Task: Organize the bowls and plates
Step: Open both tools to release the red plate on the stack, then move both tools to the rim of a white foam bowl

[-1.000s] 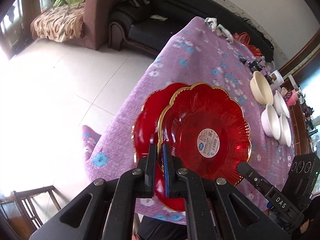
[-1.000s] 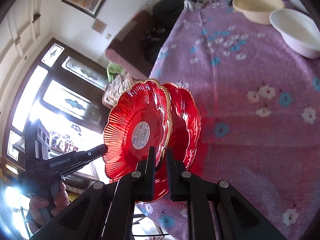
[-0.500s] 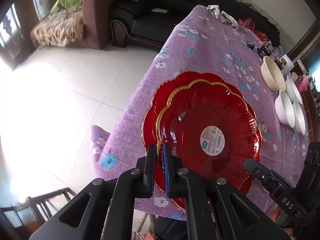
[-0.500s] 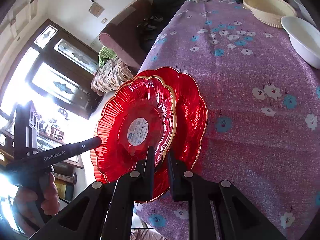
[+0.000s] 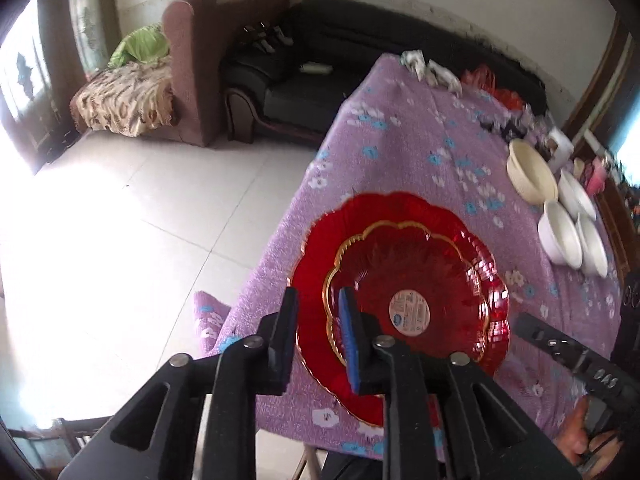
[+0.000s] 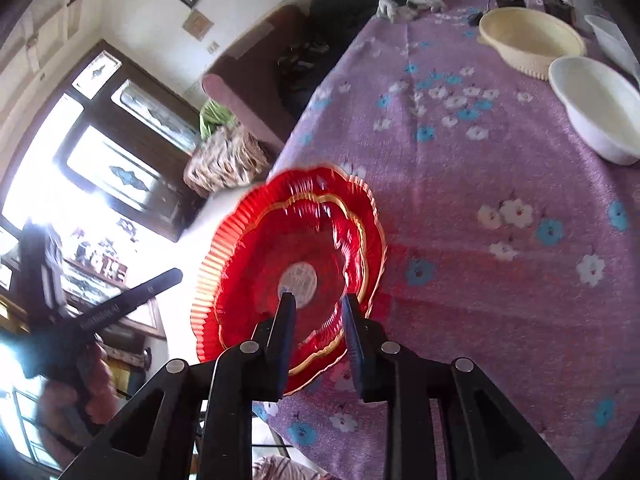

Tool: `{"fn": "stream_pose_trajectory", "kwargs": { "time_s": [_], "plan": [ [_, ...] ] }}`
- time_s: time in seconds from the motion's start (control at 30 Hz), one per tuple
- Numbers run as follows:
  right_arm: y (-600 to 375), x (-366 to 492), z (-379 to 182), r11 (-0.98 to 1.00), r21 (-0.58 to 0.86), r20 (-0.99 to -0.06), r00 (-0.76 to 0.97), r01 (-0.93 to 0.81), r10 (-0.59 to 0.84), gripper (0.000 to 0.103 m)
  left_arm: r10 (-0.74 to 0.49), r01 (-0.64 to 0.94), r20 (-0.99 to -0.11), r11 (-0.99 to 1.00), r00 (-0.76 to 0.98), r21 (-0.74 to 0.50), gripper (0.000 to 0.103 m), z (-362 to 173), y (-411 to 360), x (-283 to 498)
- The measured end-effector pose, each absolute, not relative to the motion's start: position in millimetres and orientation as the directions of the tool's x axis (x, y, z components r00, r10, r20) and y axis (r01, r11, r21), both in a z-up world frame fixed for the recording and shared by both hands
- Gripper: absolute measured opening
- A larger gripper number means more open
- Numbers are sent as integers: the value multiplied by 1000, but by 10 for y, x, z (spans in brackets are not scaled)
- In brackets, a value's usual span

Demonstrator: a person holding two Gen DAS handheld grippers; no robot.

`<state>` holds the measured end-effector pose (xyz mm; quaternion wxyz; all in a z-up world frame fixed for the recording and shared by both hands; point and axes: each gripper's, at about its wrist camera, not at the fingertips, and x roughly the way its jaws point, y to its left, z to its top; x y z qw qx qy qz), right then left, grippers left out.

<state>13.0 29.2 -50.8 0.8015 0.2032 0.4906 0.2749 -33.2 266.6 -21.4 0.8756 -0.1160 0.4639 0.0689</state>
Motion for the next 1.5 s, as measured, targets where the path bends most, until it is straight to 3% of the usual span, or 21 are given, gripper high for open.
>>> {"fn": "stream_pose_trajectory", "kwargs": {
  "time_s": [0.13, 0.2, 0.43, 0.63, 0.93, 1.17, 1.23, 1.3, 1.5],
  "plan": [
    [34, 170, -402, 759, 608, -626, 448, -232, 638, 27, 62, -308, -764, 934, 643, -184, 36, -271, 2820, -444],
    [-102, 196, -385, 763, 609, -610, 486, -217, 625, 27, 102, -355, -749, 916, 655, -186, 51, -303, 2866, -442],
    [-468, 153, -417, 792, 585, -591, 575, -177, 565, 27, 176, -458, -741, 868, 648, -194, 53, -451, 2872, -306],
    [-714, 58, -481, 826, 541, -588, 631, -159, 506, 27, 112, -450, -768, 859, 630, -243, 53, -648, 2714, -105],
    [-1449, 0, -505, 831, 555, -561, 717, -45, 414, 27, 142, -441, -772, 876, 620, -193, 58, -654, 2530, 229],
    [-2047, 50, -418, 806, 591, -541, 760, 38, 360, 27, 304, -423, -645, 906, 701, -33, 60, -13, 2269, 64],
    [-2145, 83, -416, 796, 603, -536, 765, 52, 357, 27, 269, -355, -617, 935, 739, -17, 68, 161, 2050, 53],
    [-2177, 113, -428, 784, 618, -533, 764, 58, 364, 27, 171, -243, -605, 969, 778, -39, 82, 275, 1743, 73],
    [-2267, 261, -498, 728, 683, -519, 744, 65, 420, 27, -79, -4, -670, 993, 739, -121, 86, 243, 812, 507]
  ]
}}
